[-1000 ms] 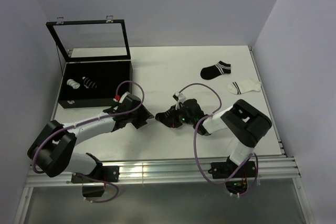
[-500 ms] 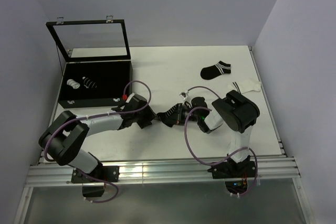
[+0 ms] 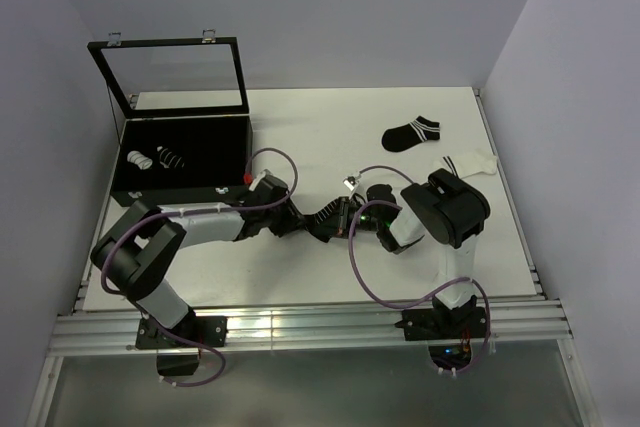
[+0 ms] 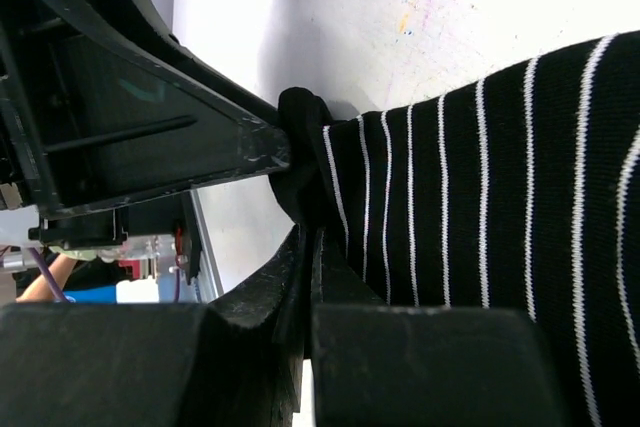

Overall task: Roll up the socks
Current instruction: Roll the sock at the center of the board.

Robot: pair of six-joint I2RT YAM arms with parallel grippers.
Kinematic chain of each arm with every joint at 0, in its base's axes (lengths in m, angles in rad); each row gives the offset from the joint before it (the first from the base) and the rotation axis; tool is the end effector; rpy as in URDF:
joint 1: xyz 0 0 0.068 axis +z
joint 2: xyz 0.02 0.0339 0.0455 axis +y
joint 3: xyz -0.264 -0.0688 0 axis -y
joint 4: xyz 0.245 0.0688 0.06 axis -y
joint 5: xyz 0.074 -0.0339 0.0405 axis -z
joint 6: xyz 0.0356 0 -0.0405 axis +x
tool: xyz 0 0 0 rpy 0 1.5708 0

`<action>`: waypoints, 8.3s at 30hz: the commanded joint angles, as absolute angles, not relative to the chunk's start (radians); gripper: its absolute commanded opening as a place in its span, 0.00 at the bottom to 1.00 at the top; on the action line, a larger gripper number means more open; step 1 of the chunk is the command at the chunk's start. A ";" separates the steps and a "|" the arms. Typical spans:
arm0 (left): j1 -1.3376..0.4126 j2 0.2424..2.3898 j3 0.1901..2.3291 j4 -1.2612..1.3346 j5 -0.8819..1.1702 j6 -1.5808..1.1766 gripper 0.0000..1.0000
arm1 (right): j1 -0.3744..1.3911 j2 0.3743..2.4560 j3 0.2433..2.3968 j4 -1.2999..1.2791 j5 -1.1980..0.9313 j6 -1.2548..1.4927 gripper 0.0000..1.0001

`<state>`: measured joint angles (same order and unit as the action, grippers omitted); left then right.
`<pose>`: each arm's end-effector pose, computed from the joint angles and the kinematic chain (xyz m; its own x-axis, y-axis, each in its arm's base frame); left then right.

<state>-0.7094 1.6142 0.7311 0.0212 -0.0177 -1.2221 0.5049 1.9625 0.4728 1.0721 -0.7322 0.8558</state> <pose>0.2316 -0.1980 0.1428 -0.8007 -0.5511 -0.2351 -0.3218 0.7265 -0.6072 0.2443 0.1622 0.0774 -0.9082 0.1397 -0.3945 -0.3185 0.3811 0.8680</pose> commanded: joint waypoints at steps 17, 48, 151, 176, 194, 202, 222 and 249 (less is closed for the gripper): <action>-0.735 1.683 0.828 -0.166 -0.051 -1.154 0.00 | 0.529 1.688 0.523 0.588 -0.526 0.591 0.30; -0.732 1.724 0.974 -0.374 -0.009 -1.088 0.00 | 1.189 1.667 0.702 0.377 0.503 0.046 0.38; -0.684 1.778 1.155 -0.598 -0.057 -0.937 0.00 | 1.087 1.509 0.624 0.423 0.409 0.120 0.45; -0.683 1.815 1.163 -0.595 -0.026 -0.919 0.00 | 1.250 1.862 0.827 0.287 0.680 0.104 0.41; -0.644 1.675 1.075 -0.506 -0.035 -0.985 0.16 | 1.036 1.663 0.641 0.360 0.154 0.265 0.00; -0.635 1.551 0.990 -0.416 -0.067 -1.046 0.41 | 0.833 1.655 0.610 0.472 -0.346 0.379 0.00; -0.667 1.543 0.799 -0.152 0.005 -1.034 0.47 | 0.505 1.996 0.788 0.572 -0.919 0.735 0.00; -0.689 1.736 0.850 -0.195 0.005 -1.026 0.10 | 0.471 1.974 0.821 0.401 -0.853 0.625 0.16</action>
<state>-0.6724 1.6791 0.8490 -0.1196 0.0116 -1.0378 0.4728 2.0388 0.8310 0.5060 -0.9913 0.7277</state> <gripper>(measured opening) 0.139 0.139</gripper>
